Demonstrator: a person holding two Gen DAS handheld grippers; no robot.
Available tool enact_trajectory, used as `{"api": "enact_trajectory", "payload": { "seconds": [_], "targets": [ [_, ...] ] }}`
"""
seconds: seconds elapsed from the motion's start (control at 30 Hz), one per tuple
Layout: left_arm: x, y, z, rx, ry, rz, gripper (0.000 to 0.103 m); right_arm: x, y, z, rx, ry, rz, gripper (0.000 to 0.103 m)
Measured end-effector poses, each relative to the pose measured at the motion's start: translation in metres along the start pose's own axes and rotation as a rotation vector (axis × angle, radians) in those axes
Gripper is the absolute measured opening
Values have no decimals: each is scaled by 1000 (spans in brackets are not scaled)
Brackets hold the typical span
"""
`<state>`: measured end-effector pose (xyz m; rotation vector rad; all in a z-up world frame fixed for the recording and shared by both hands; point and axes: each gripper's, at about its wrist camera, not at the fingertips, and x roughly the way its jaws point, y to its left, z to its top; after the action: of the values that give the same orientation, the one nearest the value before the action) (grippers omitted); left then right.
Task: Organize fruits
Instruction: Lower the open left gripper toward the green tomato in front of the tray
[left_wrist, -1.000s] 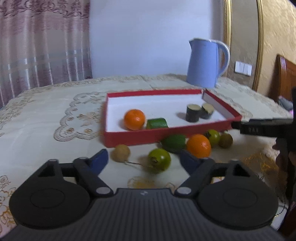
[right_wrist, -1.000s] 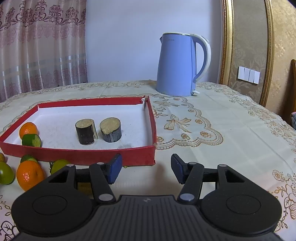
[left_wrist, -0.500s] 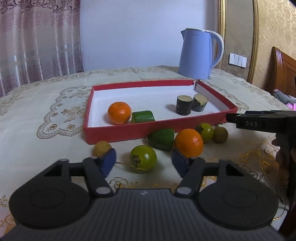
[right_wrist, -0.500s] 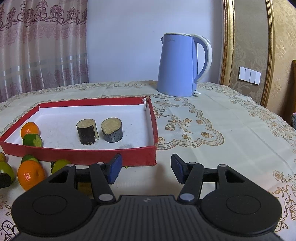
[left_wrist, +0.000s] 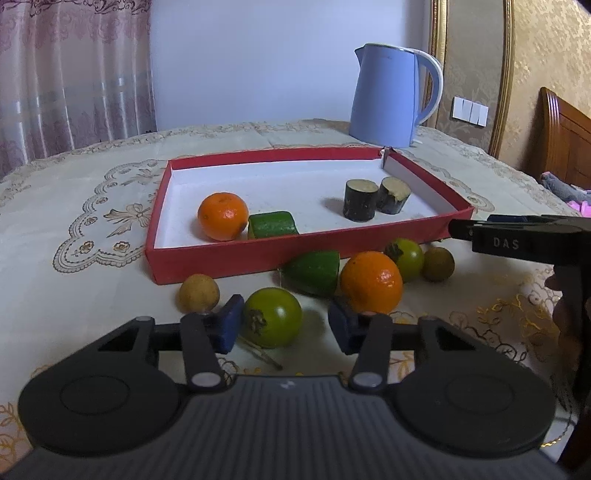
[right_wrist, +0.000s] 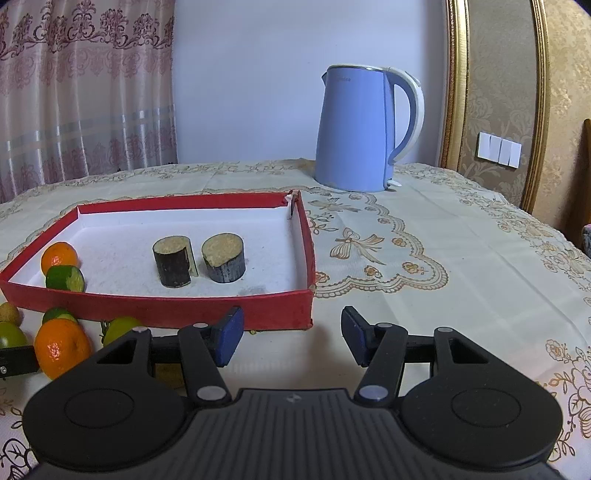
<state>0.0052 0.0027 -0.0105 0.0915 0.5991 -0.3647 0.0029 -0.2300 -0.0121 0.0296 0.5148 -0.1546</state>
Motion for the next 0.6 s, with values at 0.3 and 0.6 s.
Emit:
{"api": "enact_trajectory", "payload": {
  "seconds": [0.3,0.6],
  "targets": [
    [2,9,-1,-41,-3,6,31,1,0,0,2,-1,-2,57],
    [2,6,-4,-36,-18,20,31,-6,-2,-2,14,-42,-7,58]
  ]
}}
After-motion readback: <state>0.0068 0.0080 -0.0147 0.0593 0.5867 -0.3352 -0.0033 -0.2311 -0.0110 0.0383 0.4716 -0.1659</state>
